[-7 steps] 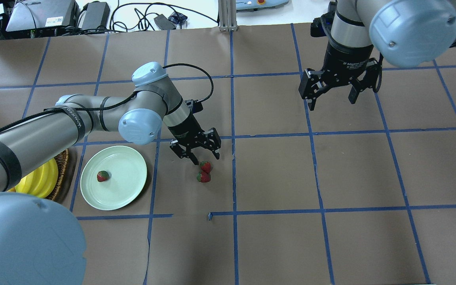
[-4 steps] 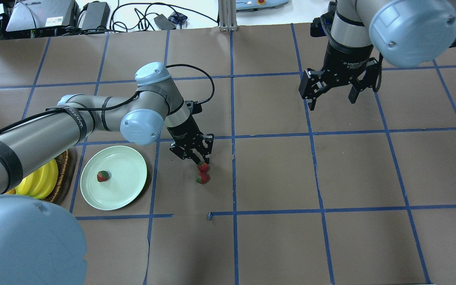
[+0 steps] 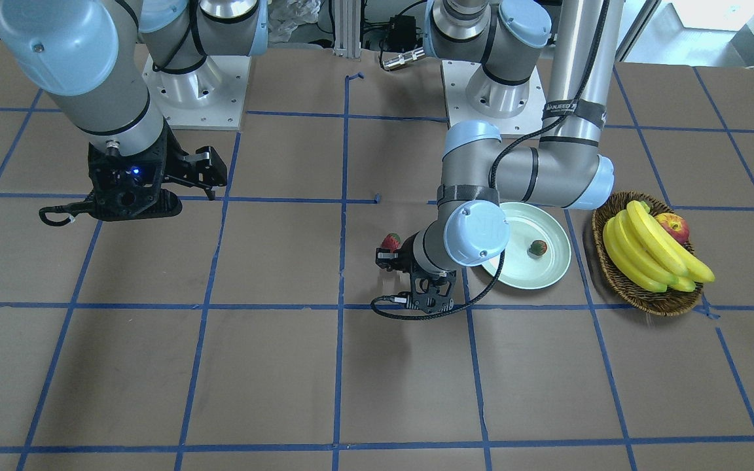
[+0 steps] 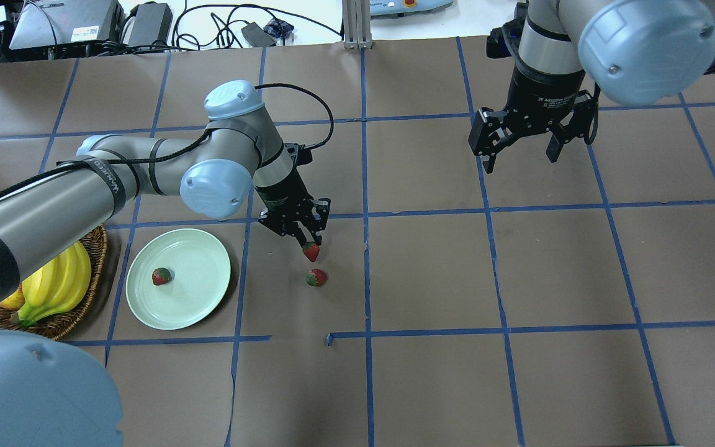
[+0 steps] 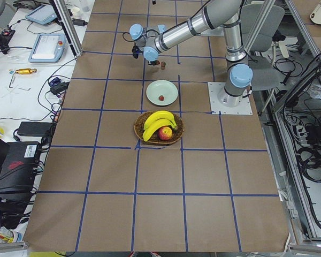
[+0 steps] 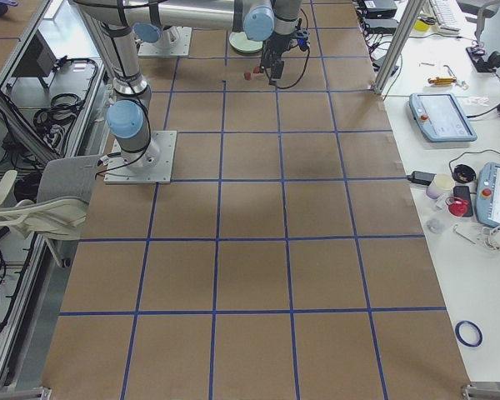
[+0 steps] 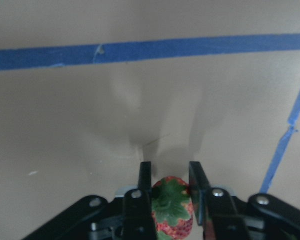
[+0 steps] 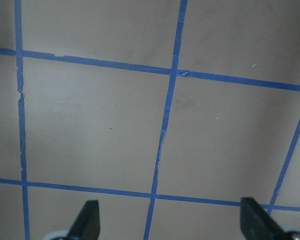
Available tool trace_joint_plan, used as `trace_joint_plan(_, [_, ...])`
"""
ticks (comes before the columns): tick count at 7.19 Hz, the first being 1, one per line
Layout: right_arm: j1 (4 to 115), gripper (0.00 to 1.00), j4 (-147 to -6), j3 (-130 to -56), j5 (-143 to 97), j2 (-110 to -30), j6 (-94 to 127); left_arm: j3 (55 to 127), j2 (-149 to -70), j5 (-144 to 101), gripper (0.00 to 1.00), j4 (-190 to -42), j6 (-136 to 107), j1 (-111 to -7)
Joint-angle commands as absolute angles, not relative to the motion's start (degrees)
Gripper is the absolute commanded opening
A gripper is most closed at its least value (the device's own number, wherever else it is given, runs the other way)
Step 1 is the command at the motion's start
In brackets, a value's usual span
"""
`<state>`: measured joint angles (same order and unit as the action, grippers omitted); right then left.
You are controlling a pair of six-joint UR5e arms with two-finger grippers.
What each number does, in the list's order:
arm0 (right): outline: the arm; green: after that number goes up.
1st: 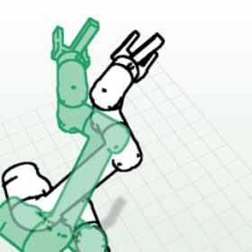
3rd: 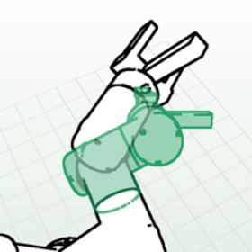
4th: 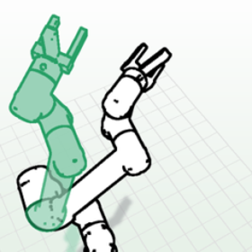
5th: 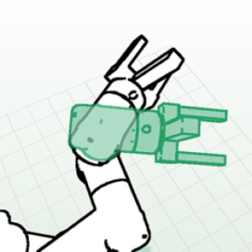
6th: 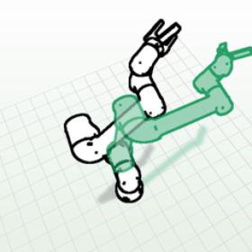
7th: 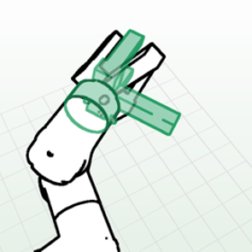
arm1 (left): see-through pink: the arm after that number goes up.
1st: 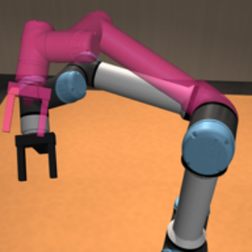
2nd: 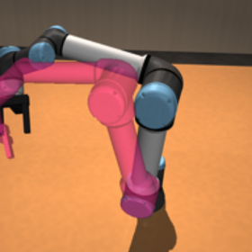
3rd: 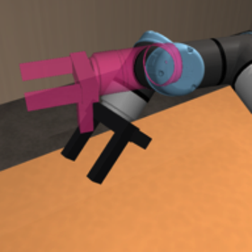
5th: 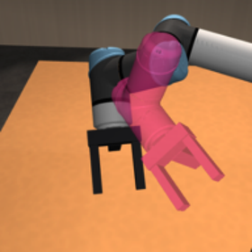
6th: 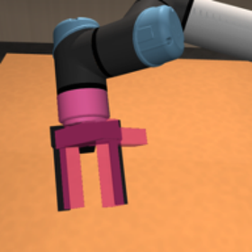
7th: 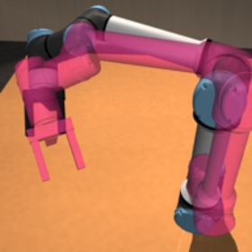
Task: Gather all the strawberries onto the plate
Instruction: 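Lift the strawberry and carry it over the green plate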
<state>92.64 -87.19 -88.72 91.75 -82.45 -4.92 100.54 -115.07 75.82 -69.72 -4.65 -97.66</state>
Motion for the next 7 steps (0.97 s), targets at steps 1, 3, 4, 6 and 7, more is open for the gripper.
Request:
trace_joint_plan(1, [92.64, 1.00, -87.19, -88.68, 91.85, -82.44, -4.92, 95.21, -113.82, 82.57, 0.00, -77.22, -3.79, -96.08])
trace_joint_plan(3, [92.46, 1.00, -87.01, -88.68, 91.85, -82.53, -4.92, 95.62, -113.38, 90.14, 0.00, -81.89, 4.45, -90.21])
trace_joint_plan(4, [92.46, 1.00, -87.27, -88.68, 91.76, -82.53, -4.92, 97.02, -113.29, 96.44, 0.00, -82.78, 10.75, -87.13])
trace_joint_plan(6, [92.46, 1.00, -87.62, -88.77, 91.50, -82.53, -4.92, 99.92, -112.59, 98.44, 0.00, -82.71, 17.90, -81.24])
trace_joint_plan(7, [92.46, 1.00, -87.54, -89.12, 91.76, -82.44, -4.83, 100.98, -112.50, 98.26, 0.01, -82.53, 18.19, -80.86])
